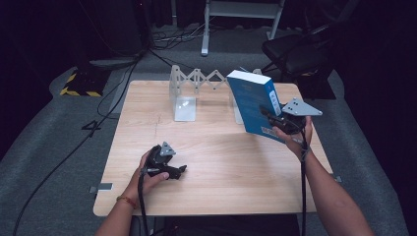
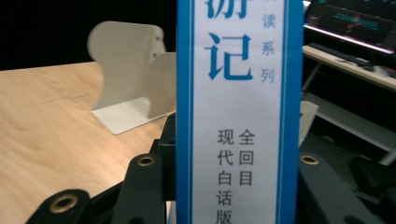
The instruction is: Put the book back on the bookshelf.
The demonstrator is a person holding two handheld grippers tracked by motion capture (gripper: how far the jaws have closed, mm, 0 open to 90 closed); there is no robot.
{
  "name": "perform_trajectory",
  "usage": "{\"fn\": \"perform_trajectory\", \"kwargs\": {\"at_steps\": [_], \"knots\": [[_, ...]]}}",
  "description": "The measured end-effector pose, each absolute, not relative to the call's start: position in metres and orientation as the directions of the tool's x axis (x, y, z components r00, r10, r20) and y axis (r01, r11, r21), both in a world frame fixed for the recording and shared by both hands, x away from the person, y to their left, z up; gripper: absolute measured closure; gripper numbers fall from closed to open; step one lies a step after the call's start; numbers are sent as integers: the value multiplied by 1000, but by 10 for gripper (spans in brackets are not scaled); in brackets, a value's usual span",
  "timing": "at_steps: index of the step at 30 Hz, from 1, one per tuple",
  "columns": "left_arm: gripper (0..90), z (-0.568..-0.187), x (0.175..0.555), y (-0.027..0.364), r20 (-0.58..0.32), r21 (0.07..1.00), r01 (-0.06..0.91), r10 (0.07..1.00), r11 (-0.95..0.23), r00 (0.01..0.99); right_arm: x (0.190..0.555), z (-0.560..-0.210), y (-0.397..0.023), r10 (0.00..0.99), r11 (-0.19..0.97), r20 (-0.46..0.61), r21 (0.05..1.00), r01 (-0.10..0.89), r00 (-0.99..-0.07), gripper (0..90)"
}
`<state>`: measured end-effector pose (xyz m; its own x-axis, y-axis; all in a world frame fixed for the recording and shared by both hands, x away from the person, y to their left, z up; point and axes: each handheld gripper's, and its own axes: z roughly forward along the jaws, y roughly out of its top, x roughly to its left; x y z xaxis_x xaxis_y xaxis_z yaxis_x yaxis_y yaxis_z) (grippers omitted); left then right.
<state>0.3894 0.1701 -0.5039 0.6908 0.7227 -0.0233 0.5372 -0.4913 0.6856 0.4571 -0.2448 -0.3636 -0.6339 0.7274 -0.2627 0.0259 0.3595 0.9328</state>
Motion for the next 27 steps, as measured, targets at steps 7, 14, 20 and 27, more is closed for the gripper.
{"fn": "perform_trajectory", "kwargs": {"at_steps": [7, 14, 20, 27], "knots": [[139, -504, 390, 170, -23, 686, 535, 719, -494, 694, 481, -363, -241, 781, 310, -230, 950, 42, -581, 619], [139, -504, 390, 171, -10, 685, 524, 713, -506, 702, 506, -370, -228, 810, 278, -196, 958, 67, -553, 619], [140, -504, 388, 170, -19, 685, 525, 708, -505, 706, 522, -384, -211, 830, 264, -186, 961, 77, -526, 618], [140, -503, 388, 171, -13, 683, 520, 703, -513, 711, 531, -398, -208, 851, 218, -146, 972, 86, -505, 617]]}}
